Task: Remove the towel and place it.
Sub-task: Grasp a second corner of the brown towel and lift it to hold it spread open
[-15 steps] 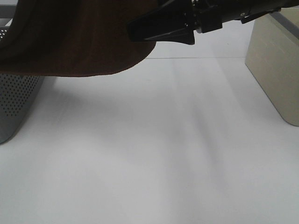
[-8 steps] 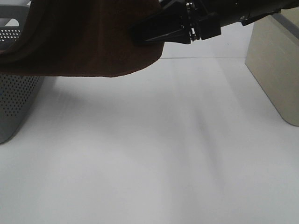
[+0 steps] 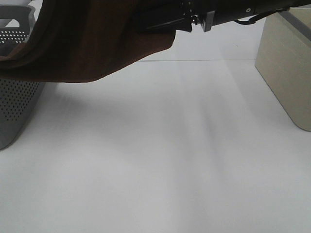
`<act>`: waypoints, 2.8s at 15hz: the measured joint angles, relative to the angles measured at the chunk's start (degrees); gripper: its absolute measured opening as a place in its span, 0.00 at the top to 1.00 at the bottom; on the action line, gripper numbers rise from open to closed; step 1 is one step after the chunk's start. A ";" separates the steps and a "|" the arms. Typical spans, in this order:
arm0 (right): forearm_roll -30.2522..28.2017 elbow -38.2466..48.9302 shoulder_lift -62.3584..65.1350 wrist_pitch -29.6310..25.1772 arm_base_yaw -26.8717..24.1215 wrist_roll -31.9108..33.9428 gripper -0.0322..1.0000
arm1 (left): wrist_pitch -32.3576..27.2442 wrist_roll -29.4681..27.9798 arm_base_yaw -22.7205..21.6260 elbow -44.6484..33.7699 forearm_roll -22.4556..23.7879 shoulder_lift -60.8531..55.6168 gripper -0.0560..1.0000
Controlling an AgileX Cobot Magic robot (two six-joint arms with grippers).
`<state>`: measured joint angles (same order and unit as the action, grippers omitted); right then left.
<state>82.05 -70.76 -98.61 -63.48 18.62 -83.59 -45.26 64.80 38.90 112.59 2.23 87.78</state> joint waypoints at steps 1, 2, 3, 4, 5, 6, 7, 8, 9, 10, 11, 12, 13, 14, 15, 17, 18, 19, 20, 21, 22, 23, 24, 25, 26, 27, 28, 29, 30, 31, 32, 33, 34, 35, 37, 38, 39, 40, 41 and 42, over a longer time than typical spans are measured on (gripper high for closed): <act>-3.27 -1.83 0.00 0.34 0.00 4.70 0.94 | -0.29 -4.07 0.00 0.00 0.00 0.00 0.95; -7.85 -4.64 0.00 0.34 0.00 11.80 0.94 | -0.74 -7.91 0.00 0.00 0.00 0.00 0.95; -13.52 -8.71 0.00 0.34 0.00 19.31 0.95 | -1.95 -10.49 0.00 0.00 0.00 0.00 0.95; -20.80 -13.58 0.00 0.17 0.00 27.27 0.96 | -3.15 -12.61 0.00 0.00 0.74 0.00 0.95; -33.00 -22.98 0.00 -1.78 0.00 41.60 0.96 | -3.44 -16.50 -0.69 0.00 2.46 0.00 0.95; -37.59 -28.19 0.00 -2.86 0.00 47.33 0.96 | -3.38 -18.85 -1.55 0.00 2.69 0.23 0.95; -41.83 -32.72 0.00 -3.50 0.00 52.25 0.96 | -3.38 -21.03 -2.58 0.00 2.98 0.74 0.95; -46.75 -37.41 0.00 -3.55 0.00 57.24 0.96 | -2.92 -22.98 -3.78 0.00 2.98 1.72 0.95; -49.22 -39.19 -0.06 -3.50 0.00 58.90 0.96 | -2.46 -23.66 -4.24 0.00 3.04 2.12 0.95; -53.57 -43.49 -0.23 -2.64 0.00 61.94 0.96 | -0.69 -24.92 -5.27 0.00 3.15 3.32 0.95; -57.35 -47.61 -0.86 -0.86 0.00 63.08 0.96 | 2.46 -25.95 -6.07 0.00 3.21 4.30 0.95; -59.93 -50.71 -1.60 1.32 -0.06 62.97 0.96 | 6.02 -26.41 -6.42 0.00 3.55 5.33 0.95; -61.48 -53.11 -2.29 4.07 -0.06 61.82 0.96 | 10.31 -26.53 -6.47 0.00 4.41 6.13 0.95; -61.94 -54.49 -2.69 6.88 -0.06 59.87 0.96 | 14.15 -26.53 -6.47 0.00 5.90 6.82 0.95; -62.68 -55.23 -2.75 11.34 -0.06 57.12 0.96 | 19.42 -26.53 -6.47 0.00 9.34 8.14 0.95; -67.09 -55.29 -2.81 15.30 -0.06 55.35 0.96 | 25.61 -26.53 -6.47 0.00 15.24 9.85 0.95; -70.19 -55.29 -3.09 17.42 -0.06 55.29 0.96 | 28.88 -26.53 -6.47 0.00 17.59 10.77 0.95; -72.77 -55.29 -3.44 20.11 -0.06 55.29 0.96 | 32.09 -26.53 -6.82 0.00 18.91 11.63 0.95; -74.94 -55.29 -3.95 23.15 -0.06 55.23 0.96 | 35.47 -26.81 -7.39 0.00 19.48 12.66 0.95; -76.72 -55.29 -4.35 26.36 -0.06 55.18 0.96 | 39.08 -27.62 -8.54 0.00 19.48 13.52 0.95; -77.29 -55.29 -4.76 27.90 -0.06 55.12 0.96 | 40.85 -28.36 -9.28 0.00 19.42 13.87 0.95; -78.21 -55.29 -5.44 30.83 -0.06 54.95 0.96 | 44.29 -29.97 -10.60 0.00 19.25 14.61 0.95; -78.72 -55.29 -6.13 34.03 -0.06 54.37 0.96 | 47.61 -31.00 -11.92 0.00 18.85 15.24 0.95; -79.35 -55.29 -6.93 37.70 -0.06 53.17 0.96 | 50.82 -31.57 -12.83 0.00 18.79 15.76 0.95; -79.70 -55.29 -7.96 40.85 -0.06 50.08 0.96 | 53.46 -31.74 -13.69 0.00 18.62 16.44 0.95; -79.76 -55.29 -8.82 42.86 -0.06 45.49 0.96 | 55.75 -31.86 -14.50 0.00 18.62 16.90 0.95; -79.76 -55.29 -9.45 43.77 -0.06 41.14 0.96 | 57.75 -31.80 -15.70 0.00 18.62 17.53 0.95; -79.76 -55.29 -10.03 44.18 -0.06 37.70 0.96 | 58.96 -31.80 -16.73 0.00 18.51 17.88 0.95; -79.76 -55.29 -11.00 44.29 -0.06 33.46 0.96 | 58.84 -31.91 -17.82 0.00 18.39 18.45 0.95; -79.76 -55.29 -11.23 44.29 -0.06 32.72 0.96 | 58.67 -31.91 -17.93 0.00 18.45 18.62 0.95; -79.76 -55.06 -11.57 44.29 -0.06 30.94 0.96 | 58.21 -31.80 -17.99 0.00 18.62 19.02 0.95; -80.21 -54.43 -11.75 44.29 -0.06 28.99 0.96 | 58.10 -31.51 -17.99 0.00 18.68 19.60 0.95; -80.84 -53.80 -11.80 44.29 -0.06 26.81 0.96 | 58.10 -31.28 -17.99 0.00 18.74 20.23 0.95; -80.96 -53.69 -12.15 44.69 -0.06 25.67 0.96 | 58.33 -31.17 -18.05 0.00 18.74 20.97 0.95; -81.19 -53.51 -13.41 48.30 -0.06 25.27 0.96 | 61.88 -31.00 -19.08 0.00 18.74 22.92 0.95; -81.25 -53.46 -14.32 51.62 -0.06 25.27 0.96 | 64.97 -31.00 -20.23 0.00 18.68 24.12 0.95; -81.13 -53.46 -15.47 54.72 -0.06 25.50 0.96 | 67.09 -31.46 -21.31 0.00 18.28 25.10 0.95; -80.62 -53.46 -16.39 57.75 -0.06 26.18 0.96 | 68.87 -32.26 -22.23 0.00 17.70 26.07 0.95; -79.81 -53.46 -17.42 60.50 -0.06 27.16 0.96 | 70.24 -33.00 -22.69 0.17 16.90 27.27 0.95; -79.53 -53.46 -18.05 62.17 -0.06 27.39 0.96 | 70.87 -33.12 -22.86 0.74 16.79 28.07 0.95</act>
<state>2.52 -124.22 -116.65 -1.32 18.56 -56.21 25.61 31.68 16.04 113.33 19.02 115.85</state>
